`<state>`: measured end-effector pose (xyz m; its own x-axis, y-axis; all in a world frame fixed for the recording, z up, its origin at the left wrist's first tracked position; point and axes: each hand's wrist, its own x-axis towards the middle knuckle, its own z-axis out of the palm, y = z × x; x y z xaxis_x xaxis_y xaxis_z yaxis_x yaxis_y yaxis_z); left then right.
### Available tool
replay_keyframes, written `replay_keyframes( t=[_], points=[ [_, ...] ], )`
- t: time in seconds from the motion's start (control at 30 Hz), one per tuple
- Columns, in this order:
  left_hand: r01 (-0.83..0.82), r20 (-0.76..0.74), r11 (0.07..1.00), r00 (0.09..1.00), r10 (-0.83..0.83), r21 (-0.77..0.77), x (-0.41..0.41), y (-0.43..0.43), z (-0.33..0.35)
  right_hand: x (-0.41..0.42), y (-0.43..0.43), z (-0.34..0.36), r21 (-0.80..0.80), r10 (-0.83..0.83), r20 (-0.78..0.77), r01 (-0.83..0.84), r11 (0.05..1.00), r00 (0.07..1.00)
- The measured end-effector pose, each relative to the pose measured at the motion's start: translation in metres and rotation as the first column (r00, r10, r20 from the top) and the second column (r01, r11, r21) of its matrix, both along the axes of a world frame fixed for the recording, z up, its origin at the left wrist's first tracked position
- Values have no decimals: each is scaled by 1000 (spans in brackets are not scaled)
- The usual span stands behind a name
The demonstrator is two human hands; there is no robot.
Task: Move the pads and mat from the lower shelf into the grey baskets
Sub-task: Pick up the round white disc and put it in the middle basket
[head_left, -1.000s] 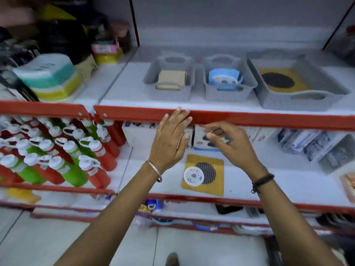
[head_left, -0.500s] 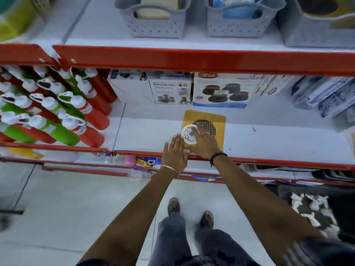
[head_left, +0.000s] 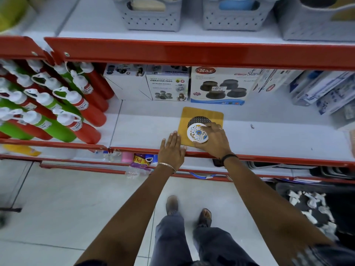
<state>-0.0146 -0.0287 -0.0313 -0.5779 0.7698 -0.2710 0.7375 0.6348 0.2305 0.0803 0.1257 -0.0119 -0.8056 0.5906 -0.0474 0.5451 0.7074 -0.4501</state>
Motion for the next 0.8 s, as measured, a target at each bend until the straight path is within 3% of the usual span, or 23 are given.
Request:
replay_keyframes(
  t=[0.1, 0.17, 0.27, 0.4, 0.57, 0.67, 0.8],
  points=[
    [9, 9, 1000, 1000, -9, 19, 3, -1, 10, 15, 7, 22, -161, 30, -48, -37, 986, 998],
    [18, -14, 994, 1000, -16, 107, 6, -1, 25, 22, 12, 47, -250, 69, -62, -83, 965, 996],
    [65, -64, 954, 997, -49, 293, 11, 2, 67, 38, 20, 100, -256, 107, -148, -142, 956, 983],
    [117, -146, 878, 988, -55, 463, 3, 5, 140, 56, 23, 188, -156, 181, -276, -230, 961, 944],
    [222, -292, 800, 954, -62, 557, -12, 20, 241, 63, 27, 278, 23, 262, -342, -271, 962, 902],
    [254, -321, 773, 945, -69, 581, -29, 34, 296, 56, 37, 319, 92, 283, -357, -267, 959, 890],
    [269, -302, 816, 945, -123, 512, -53, 61, 350, 32, 63, 354, 207, 266, -394, -197, 958, 880]
  ],
)
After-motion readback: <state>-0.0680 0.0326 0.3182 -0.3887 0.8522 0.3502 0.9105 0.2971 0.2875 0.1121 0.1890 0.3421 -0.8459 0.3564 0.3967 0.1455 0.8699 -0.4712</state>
